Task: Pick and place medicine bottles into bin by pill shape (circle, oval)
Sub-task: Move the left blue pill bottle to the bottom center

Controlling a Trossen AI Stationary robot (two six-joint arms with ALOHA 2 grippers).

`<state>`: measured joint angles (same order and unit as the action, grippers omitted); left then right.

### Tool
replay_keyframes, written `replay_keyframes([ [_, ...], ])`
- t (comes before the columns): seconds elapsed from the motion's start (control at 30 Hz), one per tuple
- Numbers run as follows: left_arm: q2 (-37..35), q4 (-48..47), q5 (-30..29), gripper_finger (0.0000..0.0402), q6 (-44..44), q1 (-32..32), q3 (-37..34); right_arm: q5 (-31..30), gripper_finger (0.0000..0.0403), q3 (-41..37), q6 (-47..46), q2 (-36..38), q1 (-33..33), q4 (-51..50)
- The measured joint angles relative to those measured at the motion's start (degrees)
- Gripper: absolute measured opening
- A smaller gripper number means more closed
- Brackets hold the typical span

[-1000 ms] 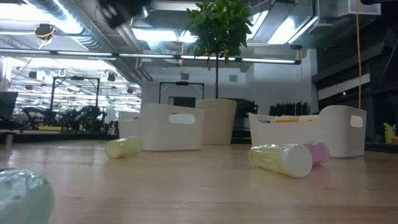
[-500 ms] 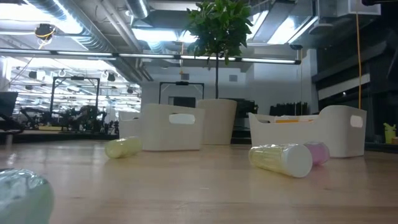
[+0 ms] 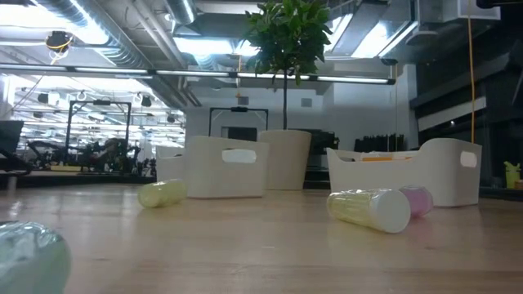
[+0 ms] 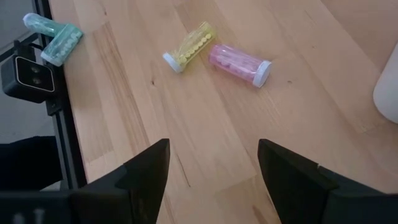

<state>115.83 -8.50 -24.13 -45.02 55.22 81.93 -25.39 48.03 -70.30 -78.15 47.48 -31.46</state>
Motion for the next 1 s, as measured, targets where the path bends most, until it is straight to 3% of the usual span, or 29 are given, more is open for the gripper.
replay_keyframes([
  [0.27, 7.14, -0.45, -0.66, 0.0110, -6.77, -0.36, 3.46, 0.00, 0.0245, 0.00, 0.02, 0.00, 0.00, -0.02],
  [0.43, 8.21, -6.00, -0.44, 0.0110, -11.75, -1.41, 3.43, 0.04, 0.0245, 0.00, 0.04, 0.00, 0.00, -0.04],
  [0.8, 8.10, -21.92, -0.55, 0.0110, -11.60, -6.00, 3.57, 0.04, 0.0245, 0.00, 0.07, 0.00, 0.02, -0.09],
  [1.0, 7.73, -22.00, 1.80, 0.0110, -8.40, -10.25, 3.57, 0.02, 0.0245, 0.00, 0.07, 0.00, 0.01, -0.09],
])
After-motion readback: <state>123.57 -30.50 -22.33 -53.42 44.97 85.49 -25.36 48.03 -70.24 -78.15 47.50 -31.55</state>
